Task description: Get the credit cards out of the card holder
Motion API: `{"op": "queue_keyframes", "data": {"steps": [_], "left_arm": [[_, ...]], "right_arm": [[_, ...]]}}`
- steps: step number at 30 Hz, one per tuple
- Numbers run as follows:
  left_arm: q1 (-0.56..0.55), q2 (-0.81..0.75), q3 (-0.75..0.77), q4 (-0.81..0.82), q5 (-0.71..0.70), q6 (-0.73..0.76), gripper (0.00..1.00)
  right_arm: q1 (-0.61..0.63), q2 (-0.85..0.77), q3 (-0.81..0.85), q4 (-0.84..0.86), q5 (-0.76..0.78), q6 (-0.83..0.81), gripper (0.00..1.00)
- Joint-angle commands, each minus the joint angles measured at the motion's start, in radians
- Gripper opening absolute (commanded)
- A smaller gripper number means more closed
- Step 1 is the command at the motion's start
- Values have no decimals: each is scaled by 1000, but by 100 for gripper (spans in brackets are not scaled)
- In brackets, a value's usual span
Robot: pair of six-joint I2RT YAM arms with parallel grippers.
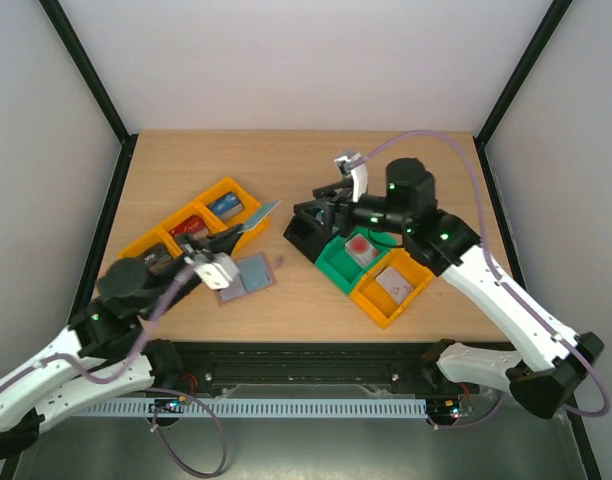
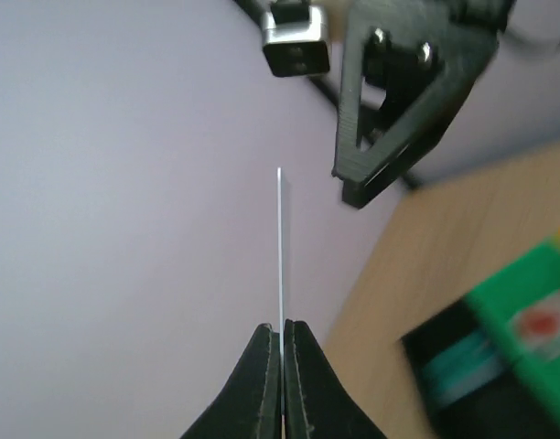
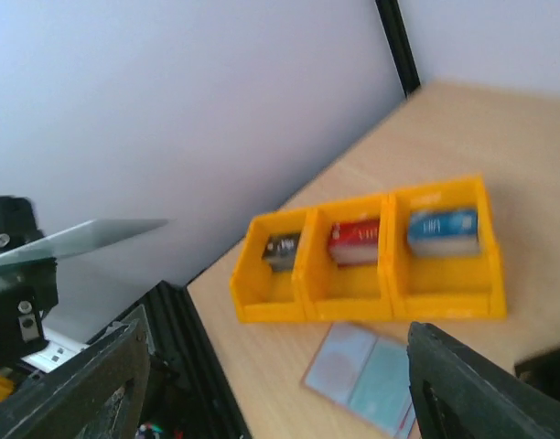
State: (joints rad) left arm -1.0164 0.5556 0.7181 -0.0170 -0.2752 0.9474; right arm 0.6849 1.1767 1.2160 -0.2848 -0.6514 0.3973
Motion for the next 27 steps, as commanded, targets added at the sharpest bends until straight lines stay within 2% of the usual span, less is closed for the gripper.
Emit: {"op": "queue_keyframes", "data": {"steps": [1,4,6,8,11,14,17,20,24,27], "left_arm": [[73,-14,103,-244,485,-634,2],[131,3,125,-220,665,-843,2],[174,7,125,-192,757,-965,2],[222,3,110,-166,806,-1100,2],[296,-4,69,-101,865,-1225,2],[331,-2,45,12,924,-1265,2],[338,12,39,33,964,-1246,2],[338,23,22,41,994,-1260,3],[338,31,22,69,991,-1267,3],[338,32,24,64,986,-1266,3]], "right_arm": [[3,-57,142,-73,-93,-297,76],[4,28,286,-249,-259,-375,73],[5,99,396,-451,-371,-463,72],[11,145,471,-606,-392,-523,70],[23,147,444,-654,-398,-528,68],[24,76,348,-565,-408,-492,68],[24,-32,212,-310,-398,-389,67],[23,-81,125,-163,-395,-307,56],[23,-61,99,-147,-435,-265,42],[24,-62,54,-86,-472,-214,28]]}}
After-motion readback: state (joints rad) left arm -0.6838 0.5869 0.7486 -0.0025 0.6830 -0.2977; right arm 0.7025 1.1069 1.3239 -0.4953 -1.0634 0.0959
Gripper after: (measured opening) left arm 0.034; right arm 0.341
